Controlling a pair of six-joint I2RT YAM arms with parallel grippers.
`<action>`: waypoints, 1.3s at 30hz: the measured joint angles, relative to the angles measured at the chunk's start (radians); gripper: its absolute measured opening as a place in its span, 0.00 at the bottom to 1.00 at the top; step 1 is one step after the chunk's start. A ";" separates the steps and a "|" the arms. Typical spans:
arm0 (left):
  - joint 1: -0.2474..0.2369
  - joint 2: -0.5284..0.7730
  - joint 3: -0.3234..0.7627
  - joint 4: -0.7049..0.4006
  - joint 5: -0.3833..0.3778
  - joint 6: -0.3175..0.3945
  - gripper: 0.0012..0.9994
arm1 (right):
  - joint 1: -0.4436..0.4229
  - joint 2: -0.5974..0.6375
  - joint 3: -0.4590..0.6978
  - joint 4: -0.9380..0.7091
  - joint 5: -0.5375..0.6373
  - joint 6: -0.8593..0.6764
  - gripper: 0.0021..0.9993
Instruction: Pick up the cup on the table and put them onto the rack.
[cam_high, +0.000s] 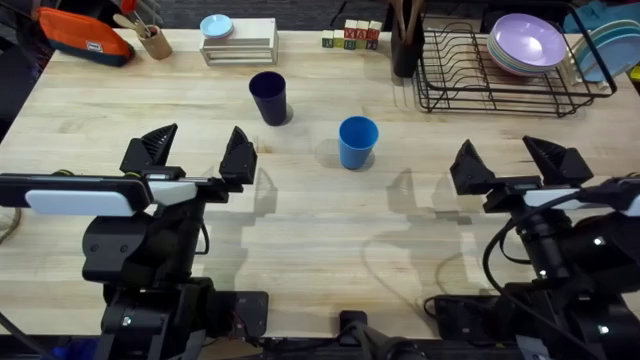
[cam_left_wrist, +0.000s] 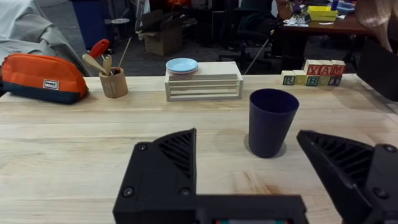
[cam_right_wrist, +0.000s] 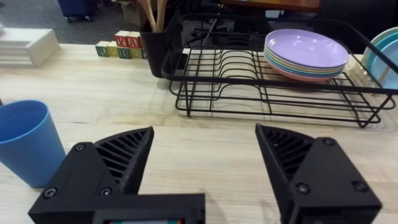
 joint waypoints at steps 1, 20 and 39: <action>0.000 0.000 0.000 0.000 0.000 0.000 0.99 | 0.000 0.000 0.000 0.000 0.000 0.000 0.99; 0.000 0.000 0.000 -0.002 0.000 0.016 0.99 | -0.002 0.000 0.000 -0.004 0.000 -0.004 0.99; 0.000 0.161 0.350 -0.331 0.000 0.034 0.99 | -0.002 0.220 0.346 -0.359 -0.004 -0.004 0.99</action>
